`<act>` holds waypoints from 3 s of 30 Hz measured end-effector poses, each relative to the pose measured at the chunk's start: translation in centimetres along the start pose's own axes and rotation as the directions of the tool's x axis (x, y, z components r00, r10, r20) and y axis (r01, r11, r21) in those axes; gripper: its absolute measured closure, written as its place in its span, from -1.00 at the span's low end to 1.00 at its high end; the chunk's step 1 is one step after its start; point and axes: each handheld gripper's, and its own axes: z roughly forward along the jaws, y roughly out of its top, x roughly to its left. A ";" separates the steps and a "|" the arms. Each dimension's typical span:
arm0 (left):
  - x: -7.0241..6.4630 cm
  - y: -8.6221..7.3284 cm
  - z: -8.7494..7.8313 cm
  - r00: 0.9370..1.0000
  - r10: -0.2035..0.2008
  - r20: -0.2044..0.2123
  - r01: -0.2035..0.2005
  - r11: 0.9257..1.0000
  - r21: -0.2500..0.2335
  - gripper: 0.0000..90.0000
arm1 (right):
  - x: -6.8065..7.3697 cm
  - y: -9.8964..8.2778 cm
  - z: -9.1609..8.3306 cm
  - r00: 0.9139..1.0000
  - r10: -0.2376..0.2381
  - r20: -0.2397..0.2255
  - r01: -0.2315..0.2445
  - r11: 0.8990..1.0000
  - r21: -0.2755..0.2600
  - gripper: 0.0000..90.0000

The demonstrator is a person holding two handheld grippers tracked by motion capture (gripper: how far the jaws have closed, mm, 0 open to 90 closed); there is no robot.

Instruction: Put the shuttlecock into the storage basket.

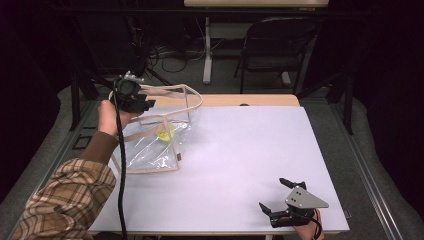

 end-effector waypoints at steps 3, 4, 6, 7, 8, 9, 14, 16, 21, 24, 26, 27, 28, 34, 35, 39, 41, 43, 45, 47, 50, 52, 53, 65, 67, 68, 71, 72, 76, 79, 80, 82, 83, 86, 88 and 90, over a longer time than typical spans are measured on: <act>0.0 -0.1 -0.3 1.000 -0.005 0.003 0.005 1.000 -0.011 -0.03 | 0.0 0.0 0.0 1.000 0.001 0.000 -0.001 1.000 0.002 -1.00; 0.1 -0.1 -0.5 1.000 -0.001 0.002 0.001 1.000 -0.012 -0.08 | 0.0 0.0 0.0 1.000 0.004 0.000 -0.004 1.000 0.002 -1.00; 0.1 -0.1 -0.8 1.000 -0.006 0.002 0.006 1.000 -0.025 -0.22 | 0.0 0.0 0.0 1.000 0.003 0.001 -0.003 1.000 0.002 -1.00; 0.1 -0.2 -1.0 1.000 -0.005 0.002 0.005 0.999 -0.033 -0.30 | 0.0 0.0 0.0 1.000 0.002 0.002 -0.002 1.000 0.001 -1.00; 0.1 -0.2 -1.2 1.000 -0.003 0.003 0.004 0.999 -0.039 -0.37 | 0.0 0.0 0.0 1.000 0.002 0.003 -0.002 1.000 0.000 -1.00; 0.0 -0.2 -1.5 1.000 -0.003 -0.003 0.003 0.999 -0.049 -0.44 | 0.0 0.0 0.0 1.000 0.003 0.003 -0.003 1.000 0.002 -1.00; -0.3 -0.2 -2.5 1.000 0.002 -0.006 -0.002 0.996 -0.084 -0.66 | -0.1 -0.1 0.0 1.000 0.004 0.001 -0.004 1.000 0.002 -1.00; -0.5 -0.2 -2.9 1.000 0.005 -0.007 -0.006 0.995 -0.095 -0.72 | -0.1 -0.1 -0.1 1.000 0.008 0.002 -0.008 1.000 0.000 -1.00; -1.1 -0.3 -3.9 1.000 0.020 -0.009 -0.021 0.993 -0.116 -0.84 | -0.2 -0.2 -0.1 1.000 0.010 0.000 -0.010 1.000 -0.001 -1.00; -1.4 -0.4 -4.5 1.000 0.020 0.000 -0.020 0.992 -0.126 -0.91 | -0.2 -0.2 -0.1 1.000 0.014 -0.001 -0.014 1.000 -0.004 -1.00; -1.6 -0.5 -4.8 1.000 0.029 -0.007 -0.030 0.991 -0.131 -0.94 | -0.1 -0.1 -0.2 1.000 0.007 -0.003 -0.007 1.000 -0.002 -1.00; -1.7 -0.6 -5.0 1.000 0.029 -0.007 -0.030 0.991 -0.133 -0.97 | -0.1 -0.1 -0.2 1.000 0.008 -0.004 -0.008 1.000 -0.003 -1.00; -1.7 -0.7 -5.1 1.000 0.029 -0.006 -0.030 0.990 -0.136 -0.99 | -0.1 -0.1 -0.2 1.000 0.008 -0.004 -0.008 1.000 -0.001 -1.00; -2.0 -1.5 -6.0 0.999 0.036 0.003 -0.035 0.986 -0.162 -1.00 | -0.1 -0.1 -0.1 1.000 0.009 -0.005 -0.009 1.000 -0.003 -1.00; -2.1 -1.6 -6.1 0.999 0.036 0.003 -0.035 0.986 -0.166 -1.00 | -0.1 -0.1 -0.1 1.000 0.010 -0.005 -0.010 1.000 -0.001 -1.00; -2.3 -2.1 -6.5 0.999 0.038 0.005 -0.037 0.982 -0.187 -1.00 | 0.0 -0.1 -0.1 1.000 0.006 -0.004 -0.006 1.000 -0.001 -1.00; -2.4 -2.3 -6.8 0.999 0.046 0.002 -0.045 0.981 -0.187 -1.00 | 0.0 0.0 -0.1 1.000 0.006 -0.004 -0.006 1.000 0.002 -1.00; -2.5 -2.5 -7.0 0.999 0.045 0.001 -0.044 0.979 -0.198 -1.00 | 0.0 -0.1 -0.1 1.000 0.005 -0.004 -0.005 1.000 0.002 -1.00; -2.6 -2.7 -7.3 0.999 0.048 -0.003 -0.048 0.976 -0.213 -1.00 | 0.0 -0.1 0.0 1.000 0.005 -0.004 -0.005 1.000 0.003 -1.00; -2.9 -2.9 -7.6 0.999 0.051 -0.005 -0.051 0.973 -0.224 -1.00 | 0.0 0.0 -0.1 1.000 0.006 -0.002 -0.006 1.000 0.004 -1.00; -3.3 -3.5 -7.9 0.998 0.059 -0.016 -0.061 0.969 -0.241 -1.00 | 0.0 0.0 -0.1 1.000 0.003 -0.002 -0.003 1.000 0.003 -1.00; -3.5 -3.8 -8.2 0.998 0.064 -0.021 -0.067 0.965 -0.254 -1.00 | 0.1 0.0 -0.1 1.000 0.005 -0.003 -0.005 1.000 0.003 -1.00; -3.6 -4.0 -8.3 0.997 0.068 -0.023 -0.072 0.964 -0.256 -1.00 | 0.1 0.0 -0.1 1.000 0.003 -0.004 -0.003 1.000 0.003 -1.00; -5.2 -6.6 -9.7 0.996 0.075 -0.049 -0.086 0.943 -0.322 -1.00 | 0.1 0.0 0.0 1.000 0.003 -0.003 -0.003 1.000 0.006 -1.00; -5.4 -7.0 -9.9 0.996 0.076 -0.052 -0.089 0.941 -0.327 -1.00 | 0.1 0.0 0.0 1.000 0.002 -0.002 -0.002 1.000 0.005 -1.00; -5.4 -7.2 -9.9 0.996 0.073 -0.051 -0.086 0.939 -0.333 -1.00 | 0.1 0.0 0.0 1.000 0.001 -0.002 -0.001 1.000 0.005 -1.00; -5.6 -7.7 -10.0 0.996 0.073 -0.054 -0.087 0.936 -0.340 -1.00 | 0.1 0.0 0.0 1.000 0.002 -0.002 -0.002 1.000 0.005 -1.00; -5.7 -8.0 -10.0 0.996 0.074 -0.057 -0.089 0.936 -0.342 -1.00 | 0.1 0.0 0.0 1.000 0.001 -0.002 -0.001 1.000 0.005 -1.00; -5.8 -9.0 -10.1 0.996 0.065 -0.059 -0.081 0.932 -0.353 -1.00 | 0.1 0.0 0.0 1.000 -0.001 -0.001 0.001 1.000 0.003 -1.00; -5.8 -9.7 -10.2 0.996 0.060 -0.067 -0.080 0.930 -0.357 -1.00 | 0.1 0.0 0.0 1.000 -0.001 -0.002 0.001 1.000 0.003 -1.00; -5.8 -10.0 -10.2 0.996 0.057 -0.068 -0.078 0.929 -0.361 -1.00 | 0.1 0.0 0.0 1.000 -0.002 -0.004 0.003 1.000 0.006 -1.00; -5.8 -10.5 -10.2 0.996 0.055 -0.071 -0.078 0.929 -0.363 -1.00 | 0.2 0.0 0.0 1.000 -0.003 -0.003 0.003 1.000 0.003 -1.00; -5.8 -10.7 -10.2 0.996 0.051 -0.072 -0.074 0.927 -0.367 -1.00 | 0.2 0.0 0.0 1.000 -0.002 -0.003 0.002 1.000 0.003 -1.00; -5.9 -11.4 -10.1 0.996 0.050 -0.070 -0.072 0.922 -0.379 -1.00 | 0.1 0.0 0.0 1.000 -0.002 -0.002 0.002 1.000 0.004 -1.00; -5.9 -11.9 -10.0 0.996 0.056 -0.065 -0.076 0.922 -0.380 -1.00 | 0.1 0.0 0.0 1.000 -0.004 -0.002 0.004 1.000 0.002 -1.00; -6.0 -12.3 -9.9 0.996 0.051 -0.068 -0.073 0.920 -0.385 -1.00 | 0.2 0.0 0.0 1.000 -0.002 -0.002 0.002 1.000 0.002 -1.00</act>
